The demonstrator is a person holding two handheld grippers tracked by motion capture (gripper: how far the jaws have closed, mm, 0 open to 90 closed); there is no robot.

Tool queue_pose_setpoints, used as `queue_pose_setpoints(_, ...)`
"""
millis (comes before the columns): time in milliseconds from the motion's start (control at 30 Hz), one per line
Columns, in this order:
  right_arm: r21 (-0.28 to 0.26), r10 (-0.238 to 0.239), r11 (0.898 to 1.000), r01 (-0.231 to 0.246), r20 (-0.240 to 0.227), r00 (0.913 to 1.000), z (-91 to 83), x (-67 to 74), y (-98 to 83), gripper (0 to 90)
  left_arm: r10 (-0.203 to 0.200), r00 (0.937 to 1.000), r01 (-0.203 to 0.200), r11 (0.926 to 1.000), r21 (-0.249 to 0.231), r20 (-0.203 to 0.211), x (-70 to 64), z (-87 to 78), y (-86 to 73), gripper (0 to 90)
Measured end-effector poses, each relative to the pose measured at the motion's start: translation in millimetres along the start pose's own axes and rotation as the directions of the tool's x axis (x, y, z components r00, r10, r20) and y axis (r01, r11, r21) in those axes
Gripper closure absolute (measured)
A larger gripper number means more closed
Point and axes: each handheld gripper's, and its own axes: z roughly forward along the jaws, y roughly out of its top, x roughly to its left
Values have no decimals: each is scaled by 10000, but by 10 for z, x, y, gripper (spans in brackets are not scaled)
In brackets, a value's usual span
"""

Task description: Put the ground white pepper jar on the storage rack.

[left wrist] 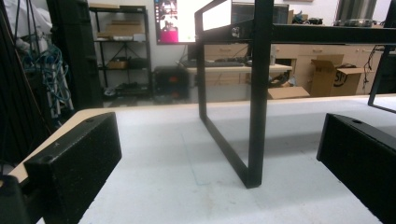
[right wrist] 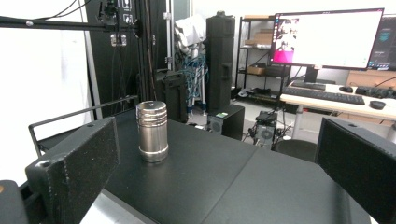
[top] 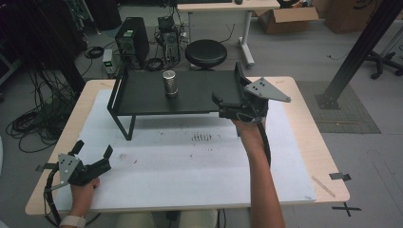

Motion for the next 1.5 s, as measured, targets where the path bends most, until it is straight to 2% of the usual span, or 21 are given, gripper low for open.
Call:
queue_pose_setpoints(400,-130,-63,9999,67,342,9994,-251,-39,-191,0,15,10000,-15,10000,12,2,0,1,0,2)
queue_pose_setpoints(567,-204,30,9998,-19,573,9984,-369,-70,-300,0,17,10000,-17,10000,12,1,-1,1,0,2)
queue_pose_setpoints(767,-370,184,9992,-161,634,9978,-486,-108,-433,0,23,10000,-23,10000,14,-2,-2,2,0,2)
queue_pose_setpoints(900,-350,161,9993,-136,736,9972,-537,-115,-530,0,19,10000,-19,10000,13,-4,-3,2,1,2)
queue_pose_setpoints(1500,-69,757,9971,-754,1130,9907,-627,-149,-1008,0,49,10000,-49,10000,32,-8,-3,2,1,2)
